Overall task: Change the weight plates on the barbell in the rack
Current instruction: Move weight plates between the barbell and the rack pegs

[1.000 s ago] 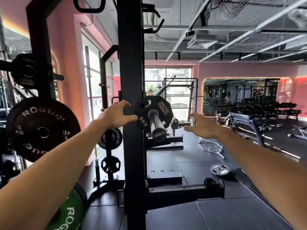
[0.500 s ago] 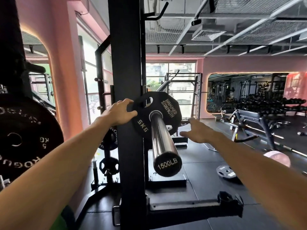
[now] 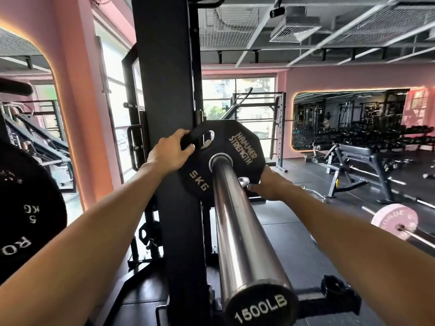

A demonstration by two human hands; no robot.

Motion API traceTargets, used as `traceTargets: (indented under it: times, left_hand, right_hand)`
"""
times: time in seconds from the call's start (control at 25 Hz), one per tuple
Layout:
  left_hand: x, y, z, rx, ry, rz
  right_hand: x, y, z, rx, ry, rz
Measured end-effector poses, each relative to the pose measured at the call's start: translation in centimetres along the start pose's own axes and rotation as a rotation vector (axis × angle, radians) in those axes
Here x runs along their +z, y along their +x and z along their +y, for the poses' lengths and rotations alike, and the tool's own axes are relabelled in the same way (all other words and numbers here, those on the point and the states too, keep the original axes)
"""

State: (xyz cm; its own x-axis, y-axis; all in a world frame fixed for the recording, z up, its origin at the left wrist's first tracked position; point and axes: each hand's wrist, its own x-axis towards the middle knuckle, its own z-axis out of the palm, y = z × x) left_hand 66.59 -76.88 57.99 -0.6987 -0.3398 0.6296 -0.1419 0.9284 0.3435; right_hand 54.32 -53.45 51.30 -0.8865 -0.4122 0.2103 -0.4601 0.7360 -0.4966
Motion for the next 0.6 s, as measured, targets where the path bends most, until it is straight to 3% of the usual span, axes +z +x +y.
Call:
traceTargets:
  times: [0.32, 0.6]
  left_hand:
    - [0.6, 0.0, -1.2, -0.102, 0.142, -0.065]
    - [3.0, 1.4, -0.8, -0.179, -0.01, -0.075]
  right_hand:
    - [-0.9, 1.1, -1.5, -0.045, 0.045, 0.226]
    - [-2.6, 3.5, -3.7, -0.052, 0.107, 0.329]
